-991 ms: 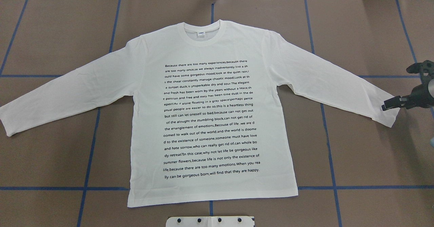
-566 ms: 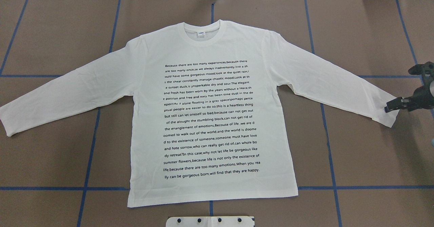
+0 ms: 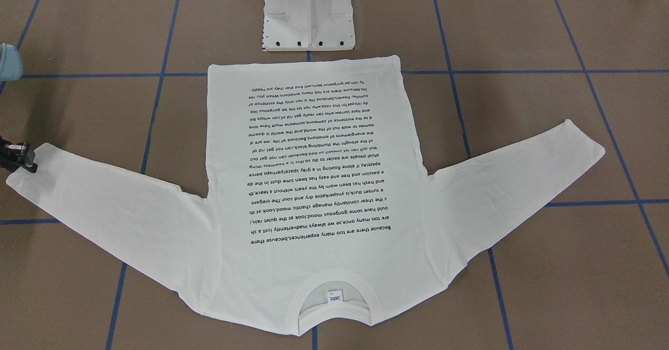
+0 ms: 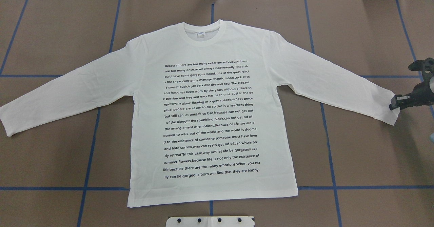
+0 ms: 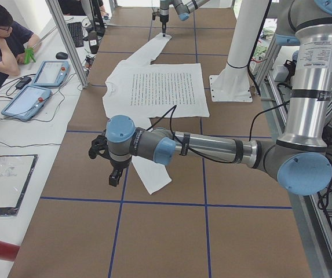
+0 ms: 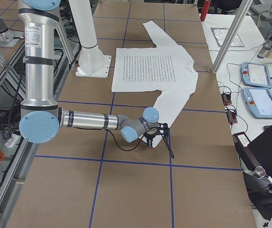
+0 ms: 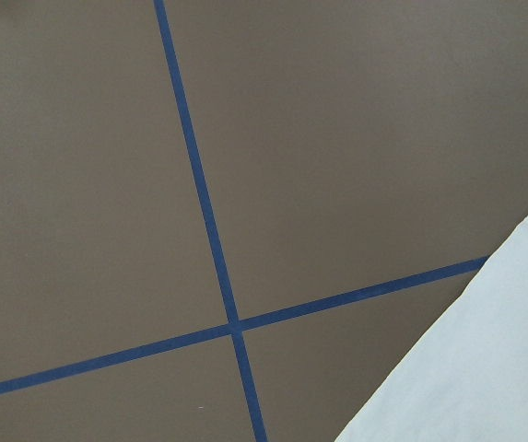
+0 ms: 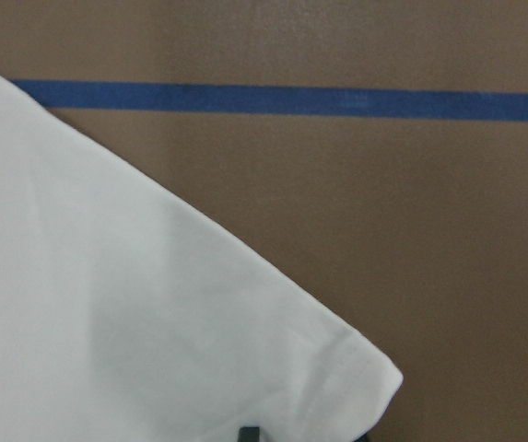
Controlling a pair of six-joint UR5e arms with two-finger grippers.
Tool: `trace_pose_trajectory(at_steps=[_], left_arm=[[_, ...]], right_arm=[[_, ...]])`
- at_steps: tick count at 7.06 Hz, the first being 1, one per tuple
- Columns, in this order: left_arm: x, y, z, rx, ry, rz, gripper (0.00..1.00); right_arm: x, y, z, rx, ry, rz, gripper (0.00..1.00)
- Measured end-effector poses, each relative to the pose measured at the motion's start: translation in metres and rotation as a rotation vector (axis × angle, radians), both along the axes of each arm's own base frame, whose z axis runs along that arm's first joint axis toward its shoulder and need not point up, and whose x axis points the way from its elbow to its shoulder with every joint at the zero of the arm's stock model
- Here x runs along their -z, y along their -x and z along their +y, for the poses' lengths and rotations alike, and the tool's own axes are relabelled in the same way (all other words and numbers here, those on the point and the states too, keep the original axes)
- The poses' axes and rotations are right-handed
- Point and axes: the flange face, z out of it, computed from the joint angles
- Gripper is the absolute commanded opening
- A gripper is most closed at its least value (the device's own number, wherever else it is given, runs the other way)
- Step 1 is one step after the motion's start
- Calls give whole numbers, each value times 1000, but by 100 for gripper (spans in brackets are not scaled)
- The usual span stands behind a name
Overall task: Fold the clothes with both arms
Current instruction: 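Lower the right gripper onto the nearby sleeve cuff and grasp it, then lift the held cuff with the right gripper toward the collar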
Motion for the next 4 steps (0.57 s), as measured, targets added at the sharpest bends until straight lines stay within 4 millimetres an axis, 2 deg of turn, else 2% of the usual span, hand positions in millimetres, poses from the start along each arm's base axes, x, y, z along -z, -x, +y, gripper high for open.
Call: trace_pose_trajectory(at_steps=[1,3,4], left_arm=[[0,0,0,0,0,0,100],[0,0,-1,0,-1,0,100],[0,0,-1,0,0,0,100]], right_arm=[[6,1,-4,-2,-1,-6,17],[17,-4,-12,-10,-6,-29,0],[23,-9,-14,-17,-8,-43,0]])
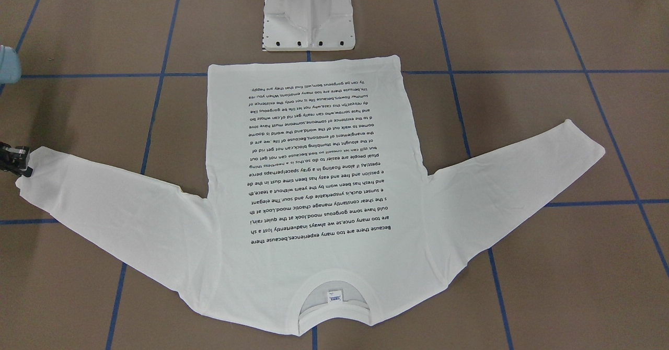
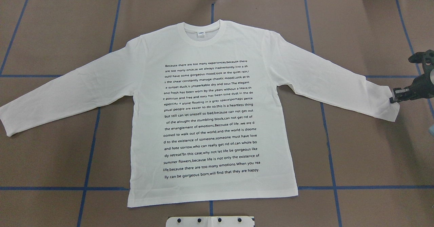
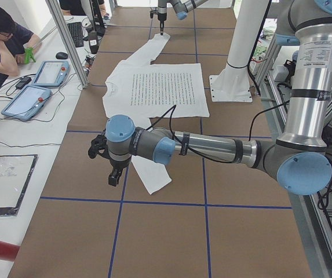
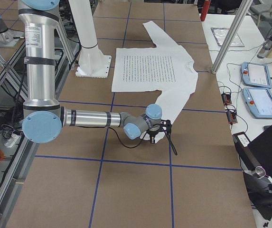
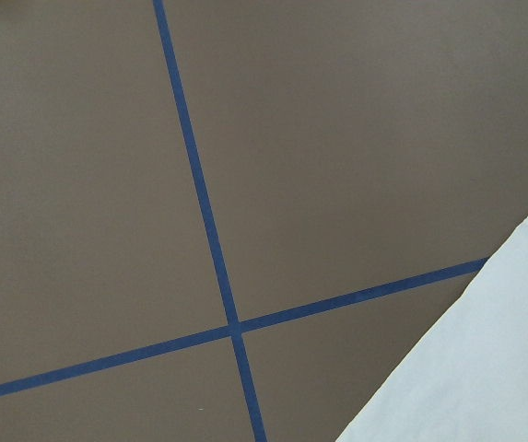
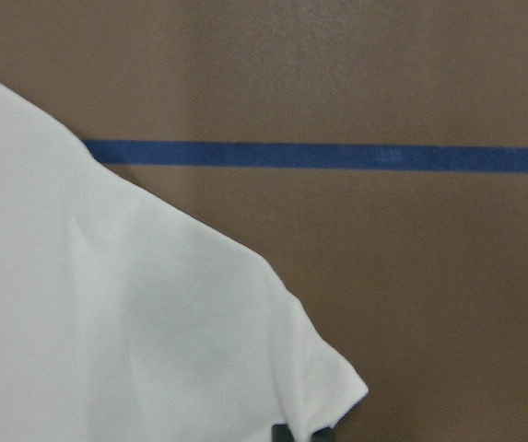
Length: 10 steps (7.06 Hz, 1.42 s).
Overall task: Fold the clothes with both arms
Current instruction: 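Lift the held cuff with the right gripper toward the collar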
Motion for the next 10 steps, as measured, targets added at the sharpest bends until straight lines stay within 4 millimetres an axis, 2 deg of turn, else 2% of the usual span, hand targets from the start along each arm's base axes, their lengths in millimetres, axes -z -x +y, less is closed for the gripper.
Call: trace_pose_trajectory(at_steps=[2,3,4,5,6,7,8,10], left_arm=[[0,0,0,1,2,0,100],[0,0,0,1,2,0,100],[0,0,0,1,2,0,100],[0,0,0,1,2,0,100],[0,0,-1,1,2,1,100],[0,0,0,1,2,1,100],[-1,0,0,1,5,2,100],[-4,0,1,0,11,2,100]], right_arm=[[27,-11,-5,-22,-29,-39,0],[47,-16,-7,-24,-51,-74,0],[76,-15,-17,-21,-68,-105,0],[119,-7,-40,-21,-68,-112,0],[179,6,-70,-23,-53,-106,0],[240,16,-92,-23,-49,-103,0],[299,26,-99,-24,-58,-114,0],[407,60,-94,-54,-63,-161,0]])
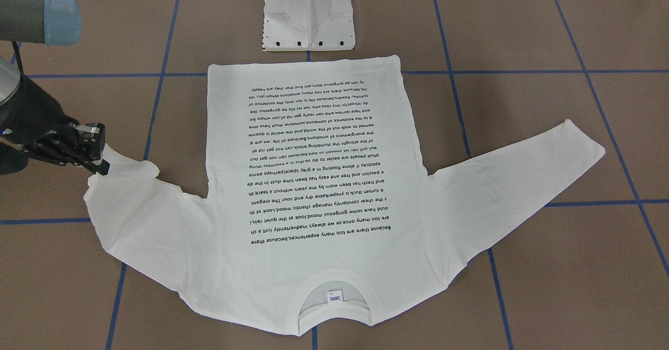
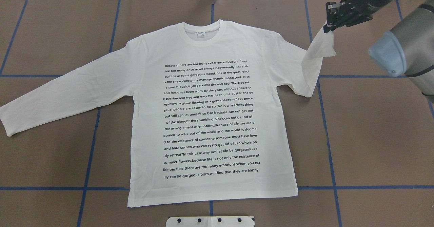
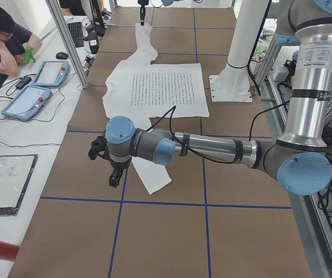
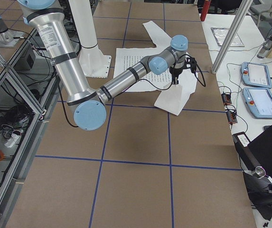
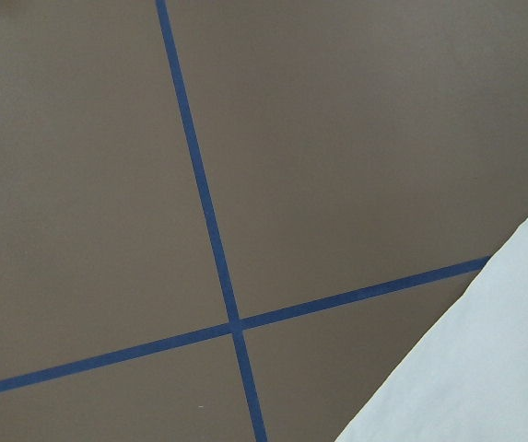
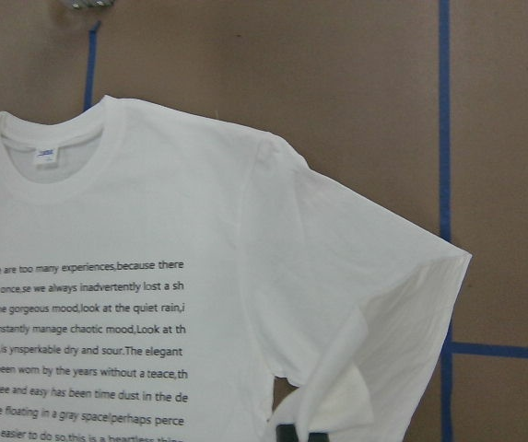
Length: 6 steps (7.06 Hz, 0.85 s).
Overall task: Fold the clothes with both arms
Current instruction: 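Lift the held cuff with the right gripper toward the collar, then carry the sleeve across the shirt chest toward the opposite shoulder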
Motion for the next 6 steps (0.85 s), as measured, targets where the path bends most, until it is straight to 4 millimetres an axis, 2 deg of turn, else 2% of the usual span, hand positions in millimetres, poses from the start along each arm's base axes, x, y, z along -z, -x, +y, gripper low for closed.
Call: trace_pose_trajectory(at_steps=[1,3,5,6], left_arm=[[-1,0,0,0,2,0,100],[-4,0,1,0,7,0,100],[-7,0,0,-1,13,-1,100],[-8,0,0,-1,15,-1,100]], right_arm=[[44,29,6,-11,-24,-12,0],[114,81,25,8,-107,-40,0],[175,126,39,37,-187,-66,0],[201,155,39,42,-212,-60,0]])
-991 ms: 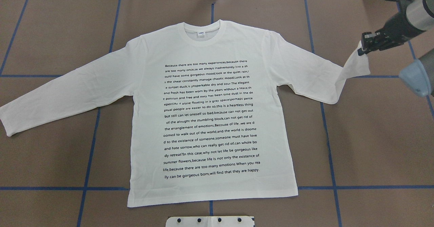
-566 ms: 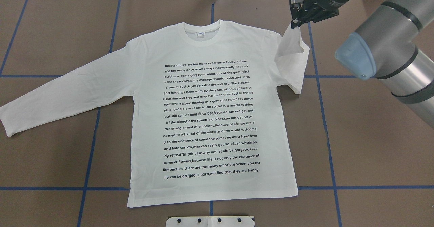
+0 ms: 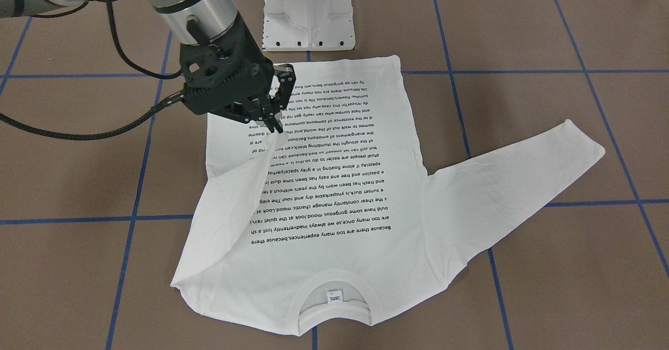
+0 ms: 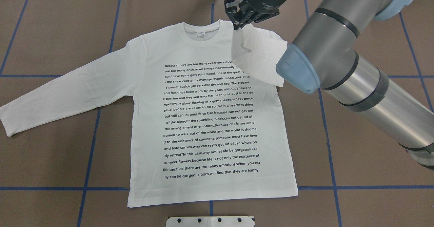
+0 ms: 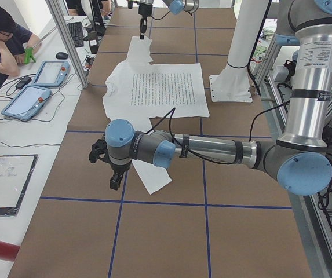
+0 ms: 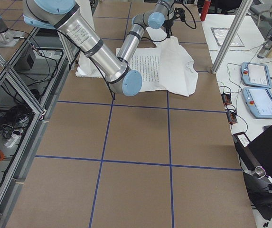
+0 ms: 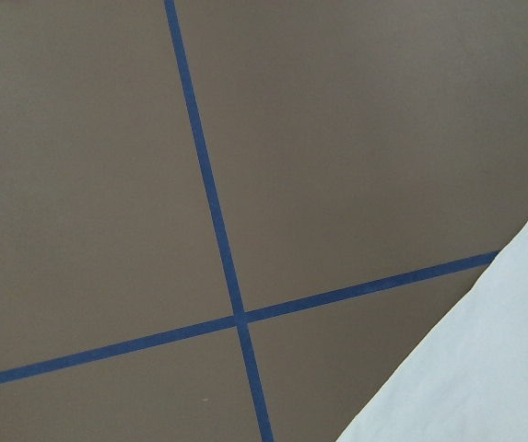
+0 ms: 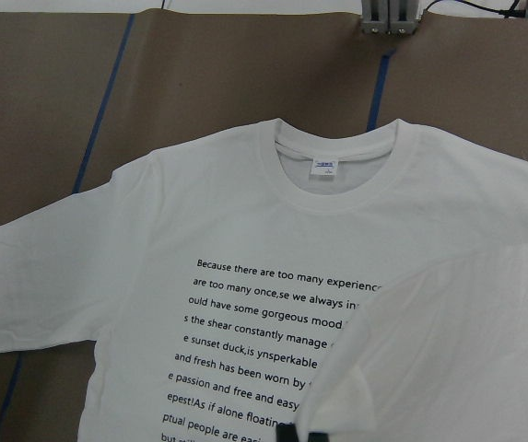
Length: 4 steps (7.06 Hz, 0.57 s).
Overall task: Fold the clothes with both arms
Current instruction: 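Carry the sleeve across the shirt chest toward the opposite shoulder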
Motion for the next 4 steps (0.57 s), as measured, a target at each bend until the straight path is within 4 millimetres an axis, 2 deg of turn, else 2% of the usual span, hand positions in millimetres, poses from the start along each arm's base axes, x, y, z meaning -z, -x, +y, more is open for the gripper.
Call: trace_pose_trajectory(at_steps=[2,4], left_arm=[[0,0,0,0,1,0,100],[0,0,-1,0,1,0,100]], right_arm=[[22,46,-3,3,-23,36,0],[33,75,-2,22,-23,53,0]])
